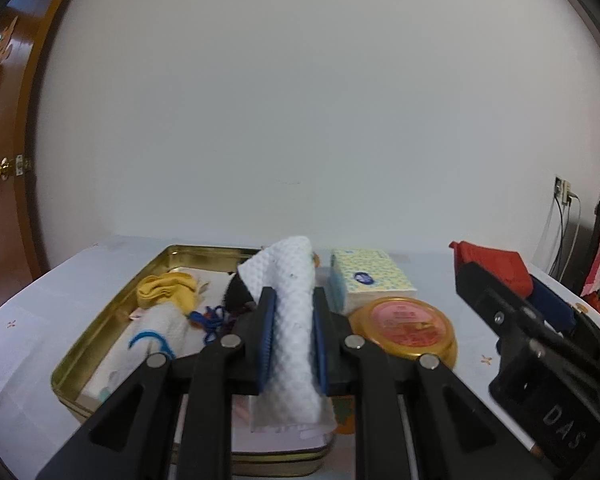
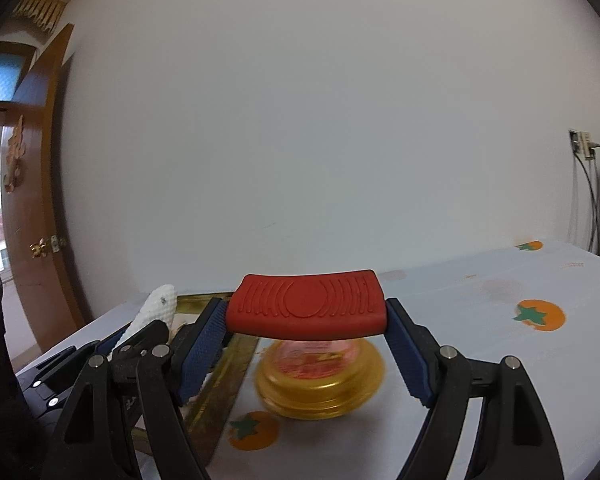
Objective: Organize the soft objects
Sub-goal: 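Carry the white towel and red pad over the gold tray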
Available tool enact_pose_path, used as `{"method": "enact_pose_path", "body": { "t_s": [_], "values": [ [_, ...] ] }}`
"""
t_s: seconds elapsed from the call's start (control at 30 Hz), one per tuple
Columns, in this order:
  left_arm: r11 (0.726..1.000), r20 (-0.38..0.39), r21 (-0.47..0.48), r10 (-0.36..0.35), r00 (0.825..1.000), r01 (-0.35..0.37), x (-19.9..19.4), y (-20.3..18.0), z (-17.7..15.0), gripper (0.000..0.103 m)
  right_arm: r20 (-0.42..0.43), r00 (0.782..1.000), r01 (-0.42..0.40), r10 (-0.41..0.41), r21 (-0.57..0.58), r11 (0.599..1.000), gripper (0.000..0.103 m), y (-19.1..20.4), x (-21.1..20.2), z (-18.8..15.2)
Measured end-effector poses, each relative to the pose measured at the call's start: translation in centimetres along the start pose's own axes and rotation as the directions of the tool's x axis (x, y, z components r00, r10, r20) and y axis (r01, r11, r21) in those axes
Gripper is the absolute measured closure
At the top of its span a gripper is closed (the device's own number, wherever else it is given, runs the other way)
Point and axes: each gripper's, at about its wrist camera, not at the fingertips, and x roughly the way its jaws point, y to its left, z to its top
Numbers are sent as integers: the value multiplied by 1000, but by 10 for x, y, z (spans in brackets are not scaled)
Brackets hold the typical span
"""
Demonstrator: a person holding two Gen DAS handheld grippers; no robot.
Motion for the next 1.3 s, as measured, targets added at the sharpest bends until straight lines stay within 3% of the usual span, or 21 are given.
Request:
{"method": "enact_pose_path", "body": {
  "t_s": [0.67, 1.3],
  "values": [
    [994, 0, -48, 100, 995, -100, 0, 51, 7, 88, 8, 997, -71, 72, -66, 995, 23, 46, 10, -6],
    [987, -17, -41, 153, 988, -153, 8, 67, 13, 88, -21, 992, -122, 121, -84, 989, 23, 65, 38, 0]
  ]
}}
